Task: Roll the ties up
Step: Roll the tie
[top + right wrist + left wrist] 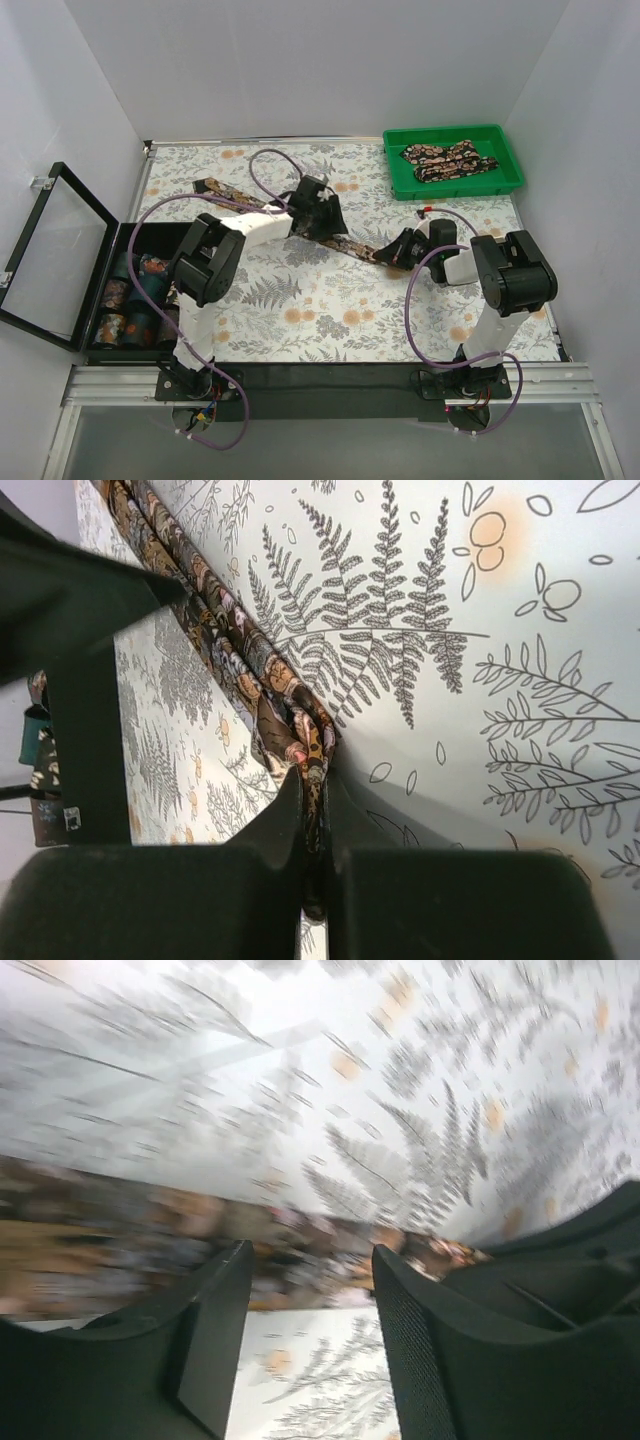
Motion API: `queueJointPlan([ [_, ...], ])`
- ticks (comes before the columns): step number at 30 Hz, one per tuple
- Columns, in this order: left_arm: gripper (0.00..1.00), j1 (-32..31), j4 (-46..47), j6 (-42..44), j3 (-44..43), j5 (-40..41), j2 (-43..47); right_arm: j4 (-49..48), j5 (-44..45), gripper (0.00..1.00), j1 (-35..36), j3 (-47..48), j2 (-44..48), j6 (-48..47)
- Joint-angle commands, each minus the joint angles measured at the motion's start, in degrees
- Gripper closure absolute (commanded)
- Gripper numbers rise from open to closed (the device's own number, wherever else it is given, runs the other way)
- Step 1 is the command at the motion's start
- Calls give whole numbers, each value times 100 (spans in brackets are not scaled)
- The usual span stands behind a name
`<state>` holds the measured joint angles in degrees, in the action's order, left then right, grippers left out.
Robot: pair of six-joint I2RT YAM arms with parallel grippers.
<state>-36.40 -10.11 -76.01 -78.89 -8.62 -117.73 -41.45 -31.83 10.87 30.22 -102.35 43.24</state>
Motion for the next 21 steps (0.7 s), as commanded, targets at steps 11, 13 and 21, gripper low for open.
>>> queueJointPlan([
  [11, 54, 1715, -211, 815, -276, 748, 365, 2255, -51, 99, -322, 300, 259, -1547],
  [13, 56, 1803, -290, 868, -416, 792, 278, 2334, -77, 99, -340, 309, 268, -1591],
  [21, 58, 1839, -378, 1044, -408, 1170, 5, 2703, -77, 99, -560, 397, 356, -1898],
])
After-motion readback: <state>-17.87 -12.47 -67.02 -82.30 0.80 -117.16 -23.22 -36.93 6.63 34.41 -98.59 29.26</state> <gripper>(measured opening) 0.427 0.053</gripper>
